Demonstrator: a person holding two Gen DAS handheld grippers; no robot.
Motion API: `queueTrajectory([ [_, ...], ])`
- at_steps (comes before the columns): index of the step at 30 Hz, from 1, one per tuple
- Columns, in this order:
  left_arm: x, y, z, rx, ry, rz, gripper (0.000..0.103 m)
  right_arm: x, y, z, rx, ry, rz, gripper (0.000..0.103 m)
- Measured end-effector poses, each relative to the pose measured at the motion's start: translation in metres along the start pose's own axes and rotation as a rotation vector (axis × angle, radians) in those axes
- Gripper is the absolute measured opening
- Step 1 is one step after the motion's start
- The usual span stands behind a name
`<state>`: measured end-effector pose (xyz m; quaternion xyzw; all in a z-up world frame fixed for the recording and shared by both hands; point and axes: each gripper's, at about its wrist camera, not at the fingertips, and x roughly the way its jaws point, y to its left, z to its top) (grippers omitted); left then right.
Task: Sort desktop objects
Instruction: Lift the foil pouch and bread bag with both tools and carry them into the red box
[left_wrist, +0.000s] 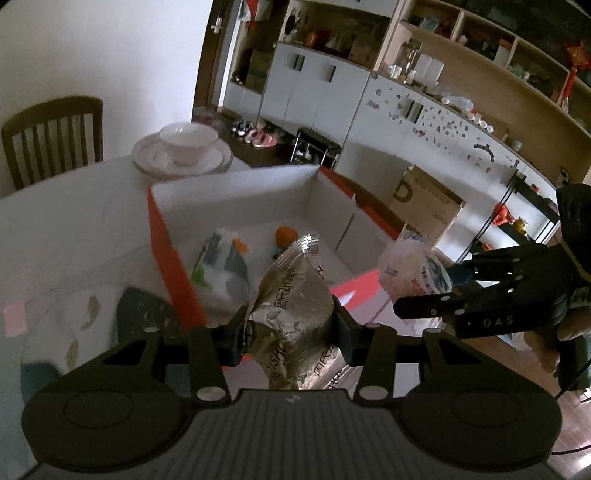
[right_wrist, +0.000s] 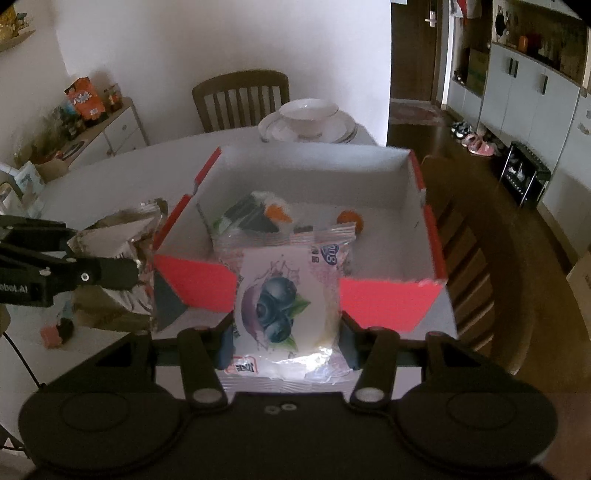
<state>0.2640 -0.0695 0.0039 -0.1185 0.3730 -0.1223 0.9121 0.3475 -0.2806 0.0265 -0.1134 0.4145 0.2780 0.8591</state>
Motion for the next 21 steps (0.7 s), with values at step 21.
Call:
queueTrajectory([
  [21, 0.091, 0.002, 0.080, -0.004, 0.070, 0.051, 0.046, 0.045, -0.050, 0.056, -0.040, -0.010, -0.027, 0.053],
])
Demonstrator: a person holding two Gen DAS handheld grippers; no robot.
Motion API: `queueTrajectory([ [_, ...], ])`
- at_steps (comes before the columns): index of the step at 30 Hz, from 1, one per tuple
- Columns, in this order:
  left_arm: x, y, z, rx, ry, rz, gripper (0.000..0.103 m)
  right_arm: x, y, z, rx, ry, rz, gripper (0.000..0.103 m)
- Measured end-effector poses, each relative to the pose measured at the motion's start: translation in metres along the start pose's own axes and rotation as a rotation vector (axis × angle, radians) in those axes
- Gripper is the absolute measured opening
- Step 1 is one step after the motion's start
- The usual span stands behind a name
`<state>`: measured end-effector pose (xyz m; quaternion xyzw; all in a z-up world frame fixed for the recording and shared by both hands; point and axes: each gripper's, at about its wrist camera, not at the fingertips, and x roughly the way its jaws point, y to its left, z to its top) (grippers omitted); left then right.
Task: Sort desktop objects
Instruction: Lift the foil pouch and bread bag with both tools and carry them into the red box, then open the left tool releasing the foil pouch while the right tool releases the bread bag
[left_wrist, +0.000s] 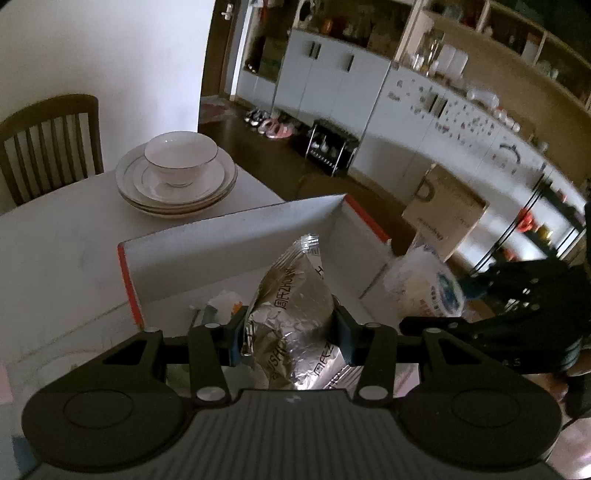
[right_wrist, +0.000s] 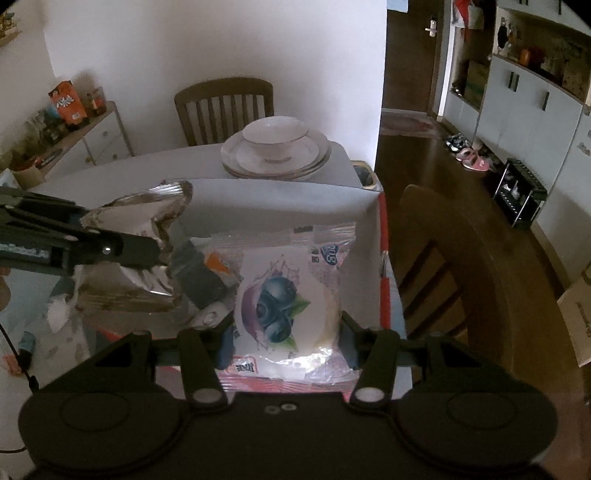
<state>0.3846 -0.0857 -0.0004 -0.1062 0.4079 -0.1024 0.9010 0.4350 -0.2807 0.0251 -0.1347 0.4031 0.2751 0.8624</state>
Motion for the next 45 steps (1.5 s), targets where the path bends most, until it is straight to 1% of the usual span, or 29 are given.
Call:
queueTrajectory([
  [4, 0.021, -0.003, 0.007, 0.044, 0.026, 0.020, 0.046, 0.015, -0.003, 0.004, -0.032, 0.024, -0.009, 0.053],
  [11, 0.056, -0.009, 0.011, 0.115, 0.091, 0.049, 0.046, 0.047, -0.002, 0.007, -0.099, 0.090, -0.009, 0.053],
  [23, 0.099, -0.003, 0.020, 0.154, 0.176, 0.102, 0.046, 0.086, 0.001, 0.011, -0.194, 0.177, -0.004, 0.053],
  [29, 0.111, -0.002, 0.021, 0.168, 0.209, 0.115, 0.046, 0.095, 0.005, 0.013, -0.255, 0.186, -0.017, 0.054],
  [32, 0.115, -0.002, 0.021, 0.178, 0.226, 0.129, 0.046, 0.096, 0.007, 0.015, -0.289, 0.195, 0.005, 0.054],
  [38, 0.124, -0.001, 0.022, 0.175, 0.266, 0.144, 0.047, 0.101, 0.013, 0.011, -0.315, 0.229, 0.037, 0.054],
  [41, 0.128, -0.003, 0.020, 0.187, 0.286, 0.145, 0.047, 0.107, 0.009, 0.013, -0.276, 0.256, 0.045, 0.054],
  [45, 0.134, -0.003, 0.017, 0.188, 0.311, 0.138, 0.049, 0.110, 0.007, 0.012, -0.262, 0.263, 0.052, 0.054],
])
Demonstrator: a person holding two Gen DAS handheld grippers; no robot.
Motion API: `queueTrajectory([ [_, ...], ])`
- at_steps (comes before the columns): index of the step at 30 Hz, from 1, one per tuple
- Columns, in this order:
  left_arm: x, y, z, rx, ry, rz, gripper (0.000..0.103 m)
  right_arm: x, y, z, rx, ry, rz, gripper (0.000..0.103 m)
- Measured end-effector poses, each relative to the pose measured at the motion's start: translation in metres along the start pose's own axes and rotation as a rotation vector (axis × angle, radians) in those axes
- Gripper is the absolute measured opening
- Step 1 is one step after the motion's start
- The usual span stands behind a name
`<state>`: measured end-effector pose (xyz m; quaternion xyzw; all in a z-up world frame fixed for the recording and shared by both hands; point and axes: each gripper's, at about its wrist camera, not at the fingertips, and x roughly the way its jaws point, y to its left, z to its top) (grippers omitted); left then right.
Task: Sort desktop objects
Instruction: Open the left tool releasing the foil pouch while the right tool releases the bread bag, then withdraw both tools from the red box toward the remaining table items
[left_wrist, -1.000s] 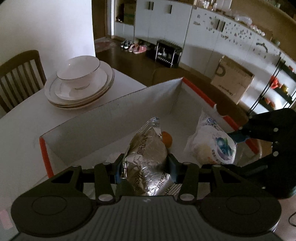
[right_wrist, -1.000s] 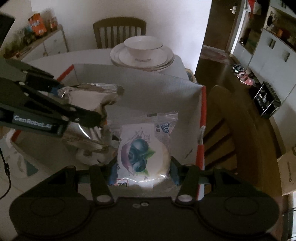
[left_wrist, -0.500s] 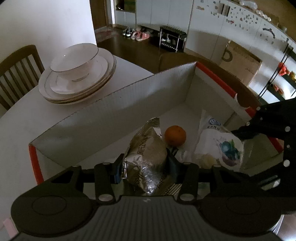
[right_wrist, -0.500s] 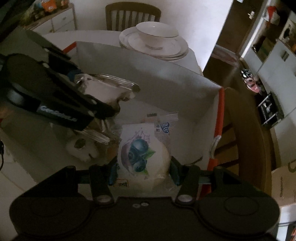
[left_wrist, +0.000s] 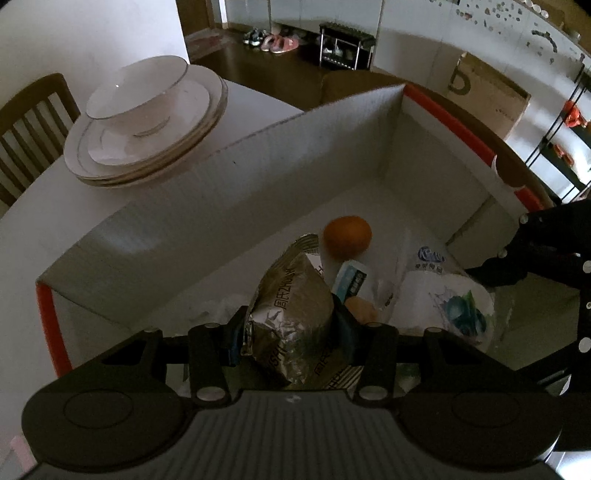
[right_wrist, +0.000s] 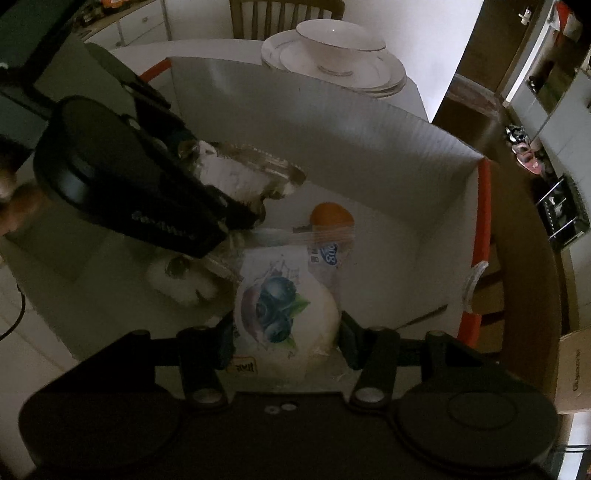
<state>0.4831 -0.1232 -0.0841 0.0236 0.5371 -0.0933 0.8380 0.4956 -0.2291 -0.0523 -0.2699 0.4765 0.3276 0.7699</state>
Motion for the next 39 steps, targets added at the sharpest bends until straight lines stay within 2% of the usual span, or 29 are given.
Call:
queueTrajectory([
  [5, 0.001, -0.001, 0.001, -0.011, 0.007, -0.009, 0.052, 0.001, 0.001, 0.000, 0.015, -0.004, 0.010, 0.057],
  [7, 0.001, 0.001, 0.002, -0.017, 0.006, -0.008, 0.054, -0.001, 0.001, 0.000, 0.022, -0.010, 0.022, 0.061],
  [9, 0.000, 0.001, 0.002, -0.021, 0.000, -0.003, 0.062, -0.004, 0.001, 0.000, 0.025, -0.021, 0.028, 0.063],
  [14, -0.010, 0.002, -0.001, -0.035, -0.030, -0.007, 0.063, -0.010, 0.001, 0.000, 0.034, -0.040, 0.033, 0.066],
  [16, -0.014, 0.004, -0.001, -0.050, -0.044, -0.014, 0.063, -0.015, 0.001, -0.001, 0.035, -0.050, 0.035, 0.071],
  [20, -0.026, 0.006, -0.004, -0.063, -0.078, -0.028, 0.071, -0.029, -0.001, -0.004, 0.048, -0.084, 0.042, 0.073],
  [39, -0.107, -0.003, -0.044, -0.052, -0.230, -0.109, 0.071, -0.096, -0.005, -0.019, 0.117, -0.210, 0.056, 0.077],
])
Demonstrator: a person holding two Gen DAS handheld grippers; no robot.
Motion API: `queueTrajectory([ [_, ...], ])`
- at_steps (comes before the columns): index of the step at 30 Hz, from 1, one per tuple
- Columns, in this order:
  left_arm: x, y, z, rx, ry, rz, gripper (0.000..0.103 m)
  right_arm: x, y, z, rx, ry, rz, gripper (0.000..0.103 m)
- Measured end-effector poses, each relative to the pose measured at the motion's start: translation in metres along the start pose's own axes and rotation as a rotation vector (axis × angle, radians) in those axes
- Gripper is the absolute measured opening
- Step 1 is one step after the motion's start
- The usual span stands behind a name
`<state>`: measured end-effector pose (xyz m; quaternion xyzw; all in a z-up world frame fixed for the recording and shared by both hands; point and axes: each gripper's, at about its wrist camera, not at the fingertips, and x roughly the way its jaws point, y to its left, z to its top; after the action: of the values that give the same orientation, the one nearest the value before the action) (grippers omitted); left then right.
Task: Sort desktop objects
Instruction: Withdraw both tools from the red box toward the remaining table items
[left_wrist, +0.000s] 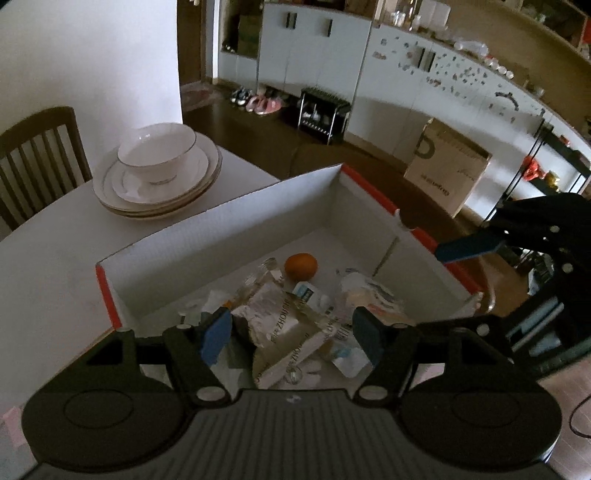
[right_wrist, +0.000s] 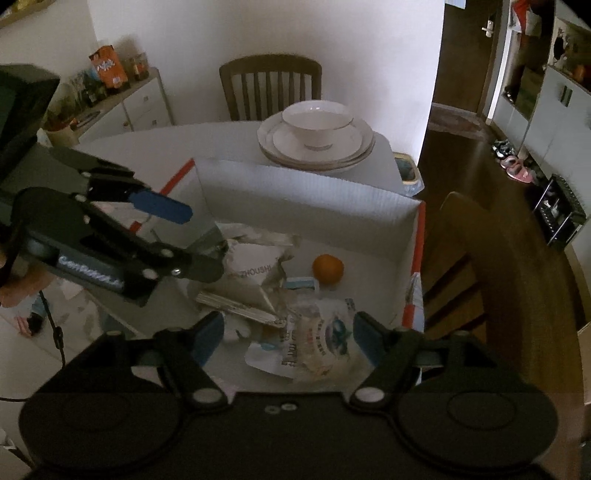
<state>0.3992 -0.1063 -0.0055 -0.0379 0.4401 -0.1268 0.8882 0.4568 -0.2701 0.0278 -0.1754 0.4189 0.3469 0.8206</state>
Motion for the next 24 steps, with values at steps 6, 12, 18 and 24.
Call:
queueTrajectory([
  [6, -0.027, -0.002, -0.016, 0.004, -0.043, -0.020, 0.071, -0.019, 0.008, -0.004, 0.013, -0.036, 0.004, 0.078],
  [12, -0.056, -0.001, -0.034, 0.003, -0.097, -0.034, 0.071, -0.033, 0.028, -0.008, -0.008, -0.071, -0.008, 0.079],
  [18, -0.084, 0.006, -0.057, -0.024, -0.131, -0.042, 0.074, -0.041, 0.055, -0.014, -0.014, -0.102, -0.007, 0.085],
  [24, -0.105, 0.014, -0.087, -0.029, -0.148, -0.032, 0.082, -0.044, 0.088, -0.024, -0.015, -0.118, -0.016, 0.091],
])
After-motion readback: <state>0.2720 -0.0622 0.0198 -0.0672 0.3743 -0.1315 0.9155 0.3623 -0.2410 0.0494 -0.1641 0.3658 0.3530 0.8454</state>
